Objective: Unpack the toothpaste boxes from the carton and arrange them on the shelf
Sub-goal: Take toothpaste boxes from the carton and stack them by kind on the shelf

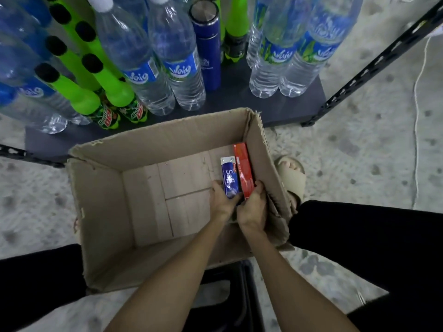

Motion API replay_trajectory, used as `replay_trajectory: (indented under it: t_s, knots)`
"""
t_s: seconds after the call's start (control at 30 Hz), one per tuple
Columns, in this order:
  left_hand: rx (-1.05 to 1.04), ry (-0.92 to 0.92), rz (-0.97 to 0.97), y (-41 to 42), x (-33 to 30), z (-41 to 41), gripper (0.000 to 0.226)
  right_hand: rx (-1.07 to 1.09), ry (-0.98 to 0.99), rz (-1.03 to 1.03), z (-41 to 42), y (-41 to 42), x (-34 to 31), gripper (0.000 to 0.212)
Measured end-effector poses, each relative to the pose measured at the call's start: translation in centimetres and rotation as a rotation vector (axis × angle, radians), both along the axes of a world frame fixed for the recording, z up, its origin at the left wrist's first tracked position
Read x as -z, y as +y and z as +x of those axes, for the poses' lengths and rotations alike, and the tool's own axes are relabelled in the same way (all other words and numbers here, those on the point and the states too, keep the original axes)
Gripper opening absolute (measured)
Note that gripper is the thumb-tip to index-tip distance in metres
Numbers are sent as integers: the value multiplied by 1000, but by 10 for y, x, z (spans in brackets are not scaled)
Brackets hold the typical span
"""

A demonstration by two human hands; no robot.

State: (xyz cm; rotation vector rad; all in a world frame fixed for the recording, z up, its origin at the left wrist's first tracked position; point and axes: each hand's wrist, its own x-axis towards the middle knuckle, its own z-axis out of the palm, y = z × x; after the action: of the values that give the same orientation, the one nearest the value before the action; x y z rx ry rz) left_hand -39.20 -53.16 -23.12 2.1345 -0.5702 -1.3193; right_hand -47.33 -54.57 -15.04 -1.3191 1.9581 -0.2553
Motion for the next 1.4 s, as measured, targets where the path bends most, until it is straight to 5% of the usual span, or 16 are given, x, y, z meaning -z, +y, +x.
replay_trajectory:
  t_s: [0.43,0.57,0.83,0.93,1.17,1.4]
  knots:
    - [29,-251,70,14,-36,38,54,-11,58,-64,12,-8,7,51]
    - [-100,-302,95,35,-35,87,52,-96,90,-45,22,-17,16,63]
    - [-73,-395,175,58,-41,132,56,-425,204,-289,40,1,19,44]
    - [-66,-399,177,57,-44,131,55,-360,231,-256,54,1,27,41]
    - [23,-458,143,57,-39,127,68,-147,302,-138,68,-16,40,85]
    - [8,-450,185,43,-47,136,63,-123,217,-162,51,-31,45,72]
